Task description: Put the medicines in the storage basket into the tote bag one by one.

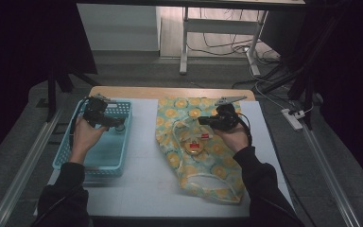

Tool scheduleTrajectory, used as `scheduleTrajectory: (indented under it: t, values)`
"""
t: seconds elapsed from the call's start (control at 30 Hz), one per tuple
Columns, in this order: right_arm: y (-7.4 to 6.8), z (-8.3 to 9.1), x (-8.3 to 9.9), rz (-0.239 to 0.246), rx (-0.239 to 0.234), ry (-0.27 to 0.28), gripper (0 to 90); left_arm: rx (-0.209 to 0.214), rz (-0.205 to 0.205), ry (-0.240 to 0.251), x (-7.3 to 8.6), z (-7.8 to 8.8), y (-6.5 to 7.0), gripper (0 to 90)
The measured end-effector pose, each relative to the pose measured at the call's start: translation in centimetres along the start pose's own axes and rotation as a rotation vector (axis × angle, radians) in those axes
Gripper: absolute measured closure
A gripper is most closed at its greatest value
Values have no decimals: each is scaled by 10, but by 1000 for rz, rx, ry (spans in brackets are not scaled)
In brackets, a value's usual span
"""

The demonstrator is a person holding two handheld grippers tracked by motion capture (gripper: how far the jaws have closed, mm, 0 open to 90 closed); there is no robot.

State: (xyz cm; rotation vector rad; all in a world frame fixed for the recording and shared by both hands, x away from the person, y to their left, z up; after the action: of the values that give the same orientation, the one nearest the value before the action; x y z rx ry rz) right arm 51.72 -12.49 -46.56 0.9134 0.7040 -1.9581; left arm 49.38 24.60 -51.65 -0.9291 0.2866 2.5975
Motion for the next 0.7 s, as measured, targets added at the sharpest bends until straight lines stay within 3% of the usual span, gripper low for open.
scheduleTrajectory:
  t: [0.17,0.4,0.7]
  values:
    - [0,0,0,0,0,1,900,-14,-1,-28,3,-10,-4,0]
    - [0,1,0,0,1,3,900,-5,31,-67,7,-24,-9,0]
    - [-1,0,1,4,-3,0,900,-16,28,-117,12,-38,-9,4]
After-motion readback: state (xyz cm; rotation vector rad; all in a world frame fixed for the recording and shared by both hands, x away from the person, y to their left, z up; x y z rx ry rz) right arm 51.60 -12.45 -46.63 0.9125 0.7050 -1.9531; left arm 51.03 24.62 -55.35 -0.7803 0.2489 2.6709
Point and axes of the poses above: each handheld gripper's, and its own axes: z roughly backward along the jaws, x roughly out of its underside, y roughly to its right, the point moved 7 cm from there along -z, roughly forward along the jaws, and after that the axes turned 1 degree about z, right-handed, at the moved point
